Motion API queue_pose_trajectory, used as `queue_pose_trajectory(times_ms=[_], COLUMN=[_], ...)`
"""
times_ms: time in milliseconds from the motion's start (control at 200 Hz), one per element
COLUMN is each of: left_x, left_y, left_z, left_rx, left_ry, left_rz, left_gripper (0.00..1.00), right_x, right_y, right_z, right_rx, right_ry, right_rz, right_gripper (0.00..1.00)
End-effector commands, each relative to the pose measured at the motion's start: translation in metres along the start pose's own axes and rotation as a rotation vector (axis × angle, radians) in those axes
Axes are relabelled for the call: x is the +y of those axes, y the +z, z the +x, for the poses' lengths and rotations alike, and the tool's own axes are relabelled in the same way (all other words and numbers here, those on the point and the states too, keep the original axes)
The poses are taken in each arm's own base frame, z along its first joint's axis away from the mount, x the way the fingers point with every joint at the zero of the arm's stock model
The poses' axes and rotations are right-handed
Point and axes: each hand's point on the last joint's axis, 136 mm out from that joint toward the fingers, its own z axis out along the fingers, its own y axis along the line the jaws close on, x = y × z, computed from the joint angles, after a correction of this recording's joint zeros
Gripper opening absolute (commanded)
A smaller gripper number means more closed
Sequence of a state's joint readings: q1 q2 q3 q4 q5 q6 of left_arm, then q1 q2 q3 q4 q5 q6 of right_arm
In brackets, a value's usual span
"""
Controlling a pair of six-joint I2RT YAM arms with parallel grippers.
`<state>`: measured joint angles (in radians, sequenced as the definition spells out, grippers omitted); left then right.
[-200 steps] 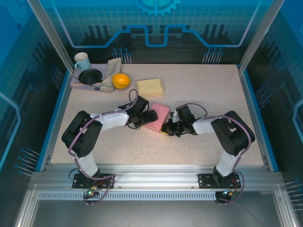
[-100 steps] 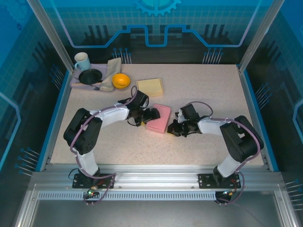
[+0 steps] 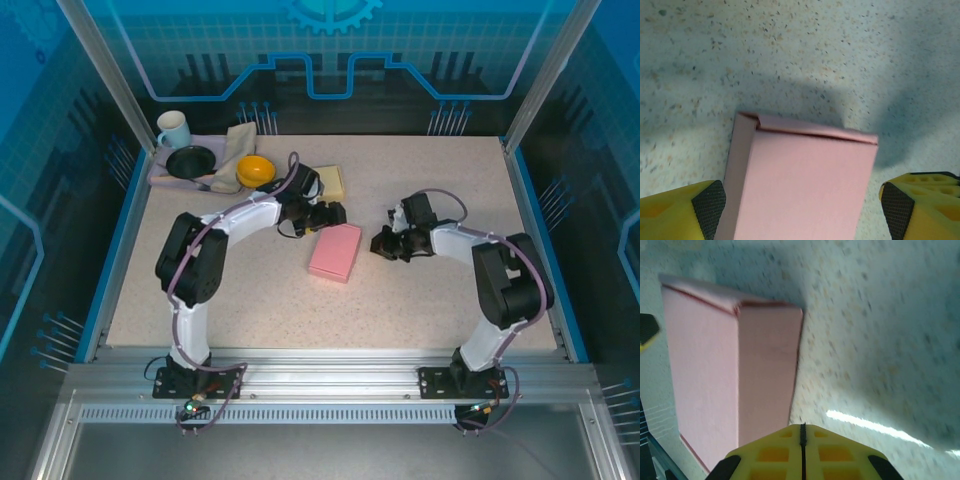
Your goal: Fold the paper box
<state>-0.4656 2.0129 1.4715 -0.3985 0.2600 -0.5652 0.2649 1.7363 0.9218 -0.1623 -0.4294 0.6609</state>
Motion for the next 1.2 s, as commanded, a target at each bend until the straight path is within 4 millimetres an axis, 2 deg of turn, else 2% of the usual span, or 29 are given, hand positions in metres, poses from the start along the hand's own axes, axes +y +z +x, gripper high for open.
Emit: queue_pose_trajectory(times_ms=[0,240,385,560,680,775,830,985,1055,1195], left_x=[0.004,-0.006,-0.033,-0.082,-0.101,-0.101,-0.097,-0.079,-0.075,-0.083], left_y=[0.011,0.030,0.038,0.039,0.039,0.041,0.042,0.045,0.047,0.046], left_z=[-0.002,0.000,0.012,0.028,0.034,0.031,0.029,0.027,0.029,0.031], left_rx=[0.048,0.090,0.135,0.164,0.173,0.162,0.155,0.141,0.149,0.150], left_ry=[0.010,-0.034,-0.085,-0.061,-0.006,0.008,0.015,0.029,0.017,-0.001], left_rz=[-0.008,0.059,0.157,0.247,0.240,0.220,0.199,0.111,0.108,0.144], left_gripper=[0.85,0.84,0.83,0.81,0.81,0.81,0.81,0.81,0.81,0.81], right_x=[0.007,0.007,0.042,0.093,0.108,0.105,0.096,0.075,0.072,0.074], right_y=[0.010,0.038,0.043,0.044,0.048,0.051,0.053,0.048,0.046,0.044], right_z=[-0.015,-0.027,-0.025,-0.014,-0.007,-0.001,0.002,0.012,0.015,0.015], right_rx=[0.005,0.022,0.019,0.026,0.032,0.026,0.020,0.003,-0.002,-0.012], right_ry=[0.000,0.032,0.001,-0.020,-0.049,-0.062,-0.041,-0.009,-0.010,-0.009], right_rz=[-0.032,-0.067,-0.176,-0.291,-0.267,-0.224,-0.202,-0.152,-0.151,-0.158], right_gripper=[0.07,0.07,0.07,0.07,0.07,0.06,0.06,0.07,0.07,0.07])
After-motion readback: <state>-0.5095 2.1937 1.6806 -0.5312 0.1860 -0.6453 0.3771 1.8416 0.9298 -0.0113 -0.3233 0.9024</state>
